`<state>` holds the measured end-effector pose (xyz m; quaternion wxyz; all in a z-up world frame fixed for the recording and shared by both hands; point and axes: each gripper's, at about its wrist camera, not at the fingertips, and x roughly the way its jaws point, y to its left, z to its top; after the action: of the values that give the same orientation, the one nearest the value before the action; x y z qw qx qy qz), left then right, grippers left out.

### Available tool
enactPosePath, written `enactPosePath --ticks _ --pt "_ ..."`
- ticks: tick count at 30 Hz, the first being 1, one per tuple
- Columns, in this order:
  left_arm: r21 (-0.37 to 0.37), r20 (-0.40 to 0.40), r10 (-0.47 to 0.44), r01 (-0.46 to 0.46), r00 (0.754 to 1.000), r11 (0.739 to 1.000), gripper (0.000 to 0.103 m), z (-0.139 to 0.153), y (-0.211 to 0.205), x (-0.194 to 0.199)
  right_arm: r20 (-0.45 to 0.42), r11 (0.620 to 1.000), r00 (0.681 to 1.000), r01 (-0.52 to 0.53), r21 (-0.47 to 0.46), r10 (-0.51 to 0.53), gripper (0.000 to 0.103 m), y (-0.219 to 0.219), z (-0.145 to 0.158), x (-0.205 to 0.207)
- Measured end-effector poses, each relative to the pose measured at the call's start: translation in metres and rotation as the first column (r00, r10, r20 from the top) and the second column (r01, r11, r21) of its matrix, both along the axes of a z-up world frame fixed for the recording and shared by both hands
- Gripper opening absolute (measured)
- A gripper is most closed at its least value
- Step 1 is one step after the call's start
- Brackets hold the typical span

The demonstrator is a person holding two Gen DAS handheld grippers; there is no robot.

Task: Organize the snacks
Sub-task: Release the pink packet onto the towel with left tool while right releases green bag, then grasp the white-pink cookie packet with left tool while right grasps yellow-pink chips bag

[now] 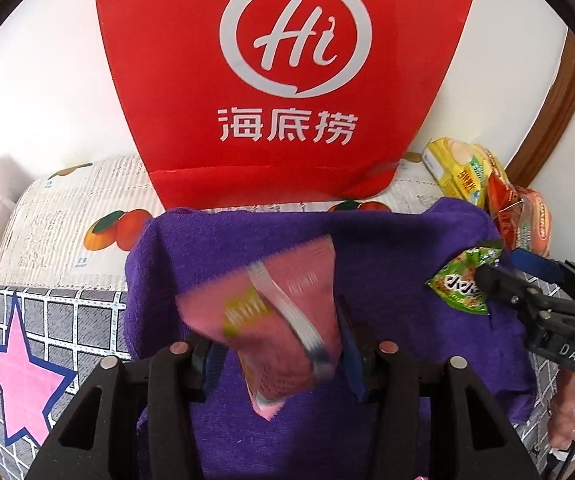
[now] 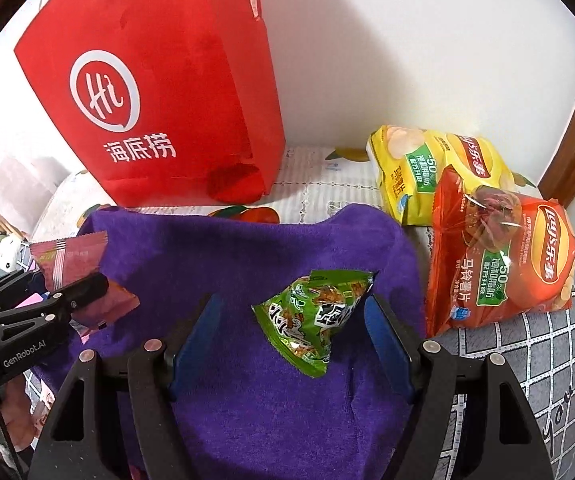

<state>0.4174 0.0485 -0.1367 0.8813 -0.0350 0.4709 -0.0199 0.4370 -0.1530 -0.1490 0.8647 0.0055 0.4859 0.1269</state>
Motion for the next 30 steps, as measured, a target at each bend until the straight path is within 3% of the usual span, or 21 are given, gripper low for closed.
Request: enactPosePath --ticks 3,13,22,25,30 --pt "-0.003 0.018 -0.005 0.005 1.0 1.0 0.058 0.005 -0.001 -0.002 0.001 1.0 1.0 -0.005 0.004 0.005 0.074 0.002 0.002 0.0" --pt "-0.033 0.049 0.01 -0.009 0.999 0.999 0.058 0.017 0.008 -0.006 0.006 1.0 1.0 0.01 0.004 -0.01 0.074 0.003 0.005 -0.002" --pt "-0.002 0.072 0.011 -0.011 0.997 1.0 0.06 0.028 0.006 -0.011 0.028 1.0 1.0 -0.004 0.009 0.003 0.074 0.01 0.02 -0.01" --pt "-0.004 0.078 0.014 -0.013 0.997 1.0 0.062 0.033 0.006 -0.013 0.053 1.0 0.999 0.004 -0.026 -0.003 0.074 0.015 0.029 -0.018" --pt "0.004 0.088 0.012 -0.012 0.996 1.0 0.067 0.041 0.0 -0.018 0.064 1.0 0.998 0.022 0.007 -0.022 0.074 0.01 0.037 -0.041"
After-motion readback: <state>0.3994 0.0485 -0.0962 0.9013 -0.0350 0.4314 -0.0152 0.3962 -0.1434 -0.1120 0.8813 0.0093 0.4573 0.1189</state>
